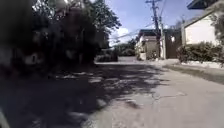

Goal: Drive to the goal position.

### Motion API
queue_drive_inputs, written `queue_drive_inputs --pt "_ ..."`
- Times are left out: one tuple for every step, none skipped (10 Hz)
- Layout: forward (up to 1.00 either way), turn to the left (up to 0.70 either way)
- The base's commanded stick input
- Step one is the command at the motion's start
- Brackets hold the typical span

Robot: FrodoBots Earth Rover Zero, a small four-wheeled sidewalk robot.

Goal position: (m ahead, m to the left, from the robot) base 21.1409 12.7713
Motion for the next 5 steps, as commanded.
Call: queue_drive_inputs --pt "1.0 -0.32" --pt "1.0 -0.32" --pt "1.0 -0.32" --pt "1.0 -0.24" --pt "1.0 0.02"
